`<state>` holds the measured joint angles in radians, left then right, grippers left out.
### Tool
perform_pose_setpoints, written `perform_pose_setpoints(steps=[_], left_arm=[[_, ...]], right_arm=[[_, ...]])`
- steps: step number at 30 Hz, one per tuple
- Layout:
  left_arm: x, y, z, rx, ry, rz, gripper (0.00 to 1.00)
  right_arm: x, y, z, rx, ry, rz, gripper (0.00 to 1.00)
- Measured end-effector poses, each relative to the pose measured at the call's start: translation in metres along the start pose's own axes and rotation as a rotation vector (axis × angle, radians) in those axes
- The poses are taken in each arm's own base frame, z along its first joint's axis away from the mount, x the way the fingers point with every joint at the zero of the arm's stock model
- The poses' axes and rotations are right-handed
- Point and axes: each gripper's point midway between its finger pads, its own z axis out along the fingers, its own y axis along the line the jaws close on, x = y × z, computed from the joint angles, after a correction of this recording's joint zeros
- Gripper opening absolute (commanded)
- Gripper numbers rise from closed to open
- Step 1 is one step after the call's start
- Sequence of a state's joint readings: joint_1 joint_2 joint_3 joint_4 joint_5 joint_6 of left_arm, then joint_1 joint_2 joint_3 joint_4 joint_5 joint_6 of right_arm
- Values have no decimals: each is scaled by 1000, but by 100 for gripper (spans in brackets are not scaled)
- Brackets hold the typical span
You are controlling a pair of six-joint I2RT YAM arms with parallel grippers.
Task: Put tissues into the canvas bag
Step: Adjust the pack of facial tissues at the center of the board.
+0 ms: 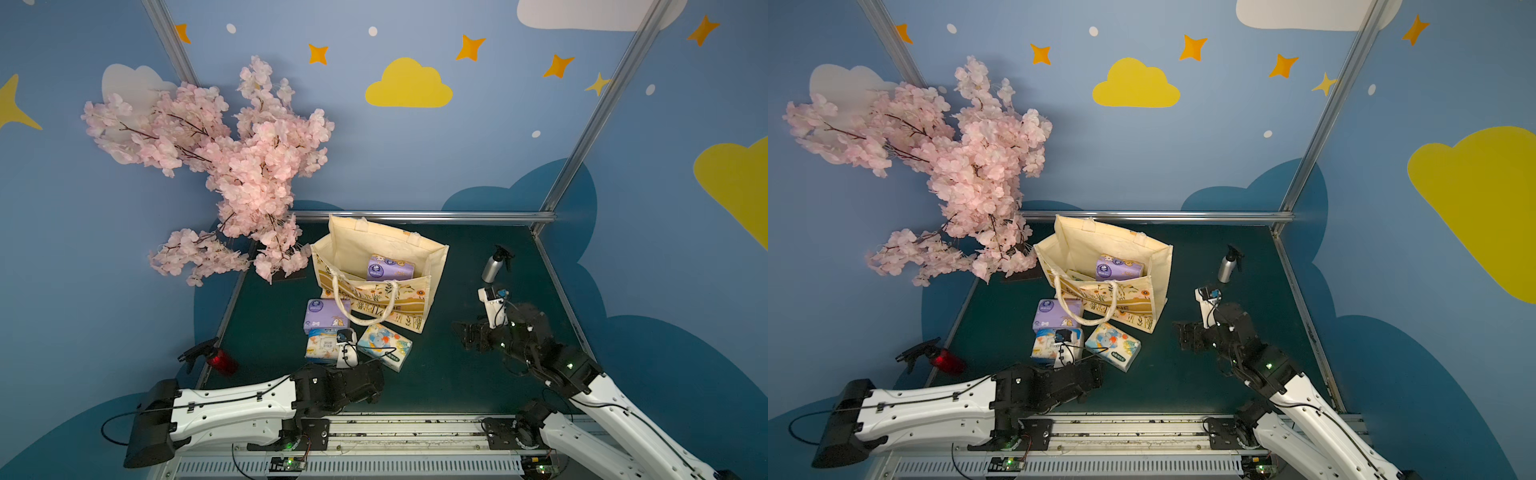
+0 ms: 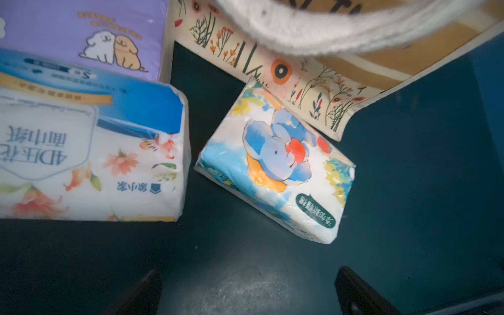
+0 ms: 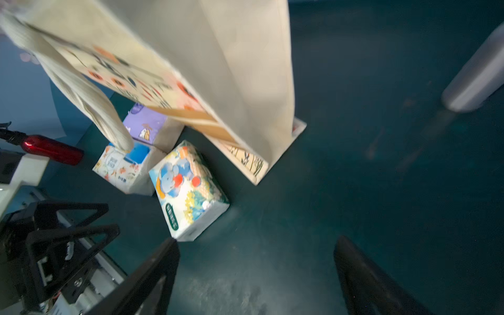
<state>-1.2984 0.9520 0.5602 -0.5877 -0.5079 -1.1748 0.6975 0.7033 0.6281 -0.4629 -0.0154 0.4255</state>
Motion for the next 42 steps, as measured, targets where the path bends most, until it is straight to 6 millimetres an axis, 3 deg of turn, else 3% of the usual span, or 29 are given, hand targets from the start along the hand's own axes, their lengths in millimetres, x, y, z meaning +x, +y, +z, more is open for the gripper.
perform_pose_setpoints(steps=[3, 5, 8, 12, 22, 28, 42], left_arm=[[-2, -1, 7, -4, 6, -38, 100], [-10, 0, 14, -3, 11, -94, 100], [-22, 3, 22, -2, 14, -150, 100], [-21, -5, 26, 24, 40, -141, 100], [2, -18, 43, 28, 161, -126, 100], [-4, -41, 41, 85, 171, -146, 100], [-14, -22, 57, 27, 131, -202, 94]], right_arm=[[54, -2, 29, -40, 109, 50, 89], [78, -4, 42, -50, 164, 60, 89], [96, 1, 57, -77, 214, 70, 89], [94, 12, 74, -113, 206, 69, 89], [83, 31, 112, -171, 180, 78, 89], [72, 46, 129, -210, 155, 68, 89], [74, 66, 169, -293, 186, 86, 77]])
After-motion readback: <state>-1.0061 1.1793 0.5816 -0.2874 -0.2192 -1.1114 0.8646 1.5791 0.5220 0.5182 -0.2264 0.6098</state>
